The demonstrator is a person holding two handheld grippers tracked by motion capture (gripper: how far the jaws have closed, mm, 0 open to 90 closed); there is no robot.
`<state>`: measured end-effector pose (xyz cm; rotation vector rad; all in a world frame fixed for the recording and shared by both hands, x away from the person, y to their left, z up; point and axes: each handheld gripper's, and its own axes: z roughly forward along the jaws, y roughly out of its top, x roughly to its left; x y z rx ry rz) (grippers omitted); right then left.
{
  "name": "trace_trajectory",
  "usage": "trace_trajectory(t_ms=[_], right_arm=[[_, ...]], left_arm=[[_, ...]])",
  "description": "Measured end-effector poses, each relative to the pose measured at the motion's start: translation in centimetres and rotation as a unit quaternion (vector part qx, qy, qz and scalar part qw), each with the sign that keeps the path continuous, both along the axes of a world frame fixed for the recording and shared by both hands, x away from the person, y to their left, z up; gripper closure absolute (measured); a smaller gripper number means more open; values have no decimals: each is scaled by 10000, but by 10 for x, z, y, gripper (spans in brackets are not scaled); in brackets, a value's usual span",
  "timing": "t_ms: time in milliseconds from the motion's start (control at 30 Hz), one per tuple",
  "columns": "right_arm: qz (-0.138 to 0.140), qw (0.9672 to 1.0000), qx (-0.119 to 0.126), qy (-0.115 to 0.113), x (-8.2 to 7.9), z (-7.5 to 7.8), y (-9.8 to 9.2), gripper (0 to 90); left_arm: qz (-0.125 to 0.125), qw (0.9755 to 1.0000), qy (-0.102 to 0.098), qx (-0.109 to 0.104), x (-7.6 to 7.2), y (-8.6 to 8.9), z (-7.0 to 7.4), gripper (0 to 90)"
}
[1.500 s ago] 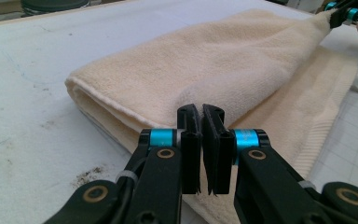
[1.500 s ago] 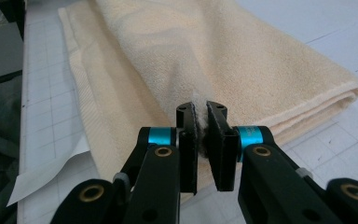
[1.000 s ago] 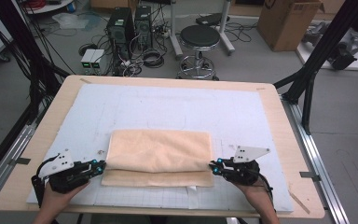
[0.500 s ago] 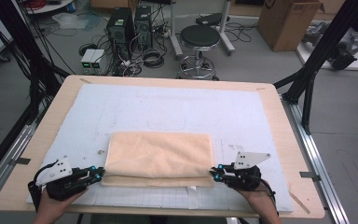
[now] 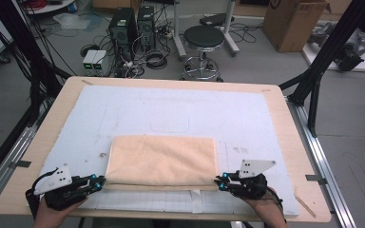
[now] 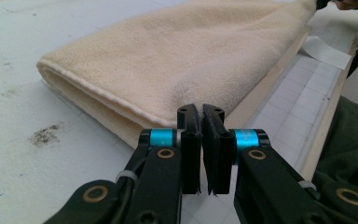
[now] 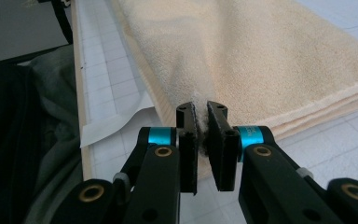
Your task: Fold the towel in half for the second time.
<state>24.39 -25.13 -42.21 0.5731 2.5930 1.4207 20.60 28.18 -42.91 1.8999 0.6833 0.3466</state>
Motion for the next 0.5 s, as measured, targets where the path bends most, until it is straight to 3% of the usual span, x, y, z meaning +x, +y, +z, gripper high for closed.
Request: trace_trajectory(t_ms=[133, 267, 367, 500], right_arm=[[41, 10000, -41, 60, -1, -2, 0, 833], [29, 9999, -76, 151, 0, -4, -1, 801], [-15, 9996, -1, 285, 3, -3, -4, 702], [-111, 9996, 146, 236, 5, 6, -5, 607]], left_arm=[[-24, 10000, 70, 25, -1, 0, -2, 853], [-99, 9998, 135, -82, -1, 1, -2, 848], [-135, 9993, 236, -270, -2, 4, 0, 697], [-75, 9989, 53, -452, -1, 3, 8, 634]])
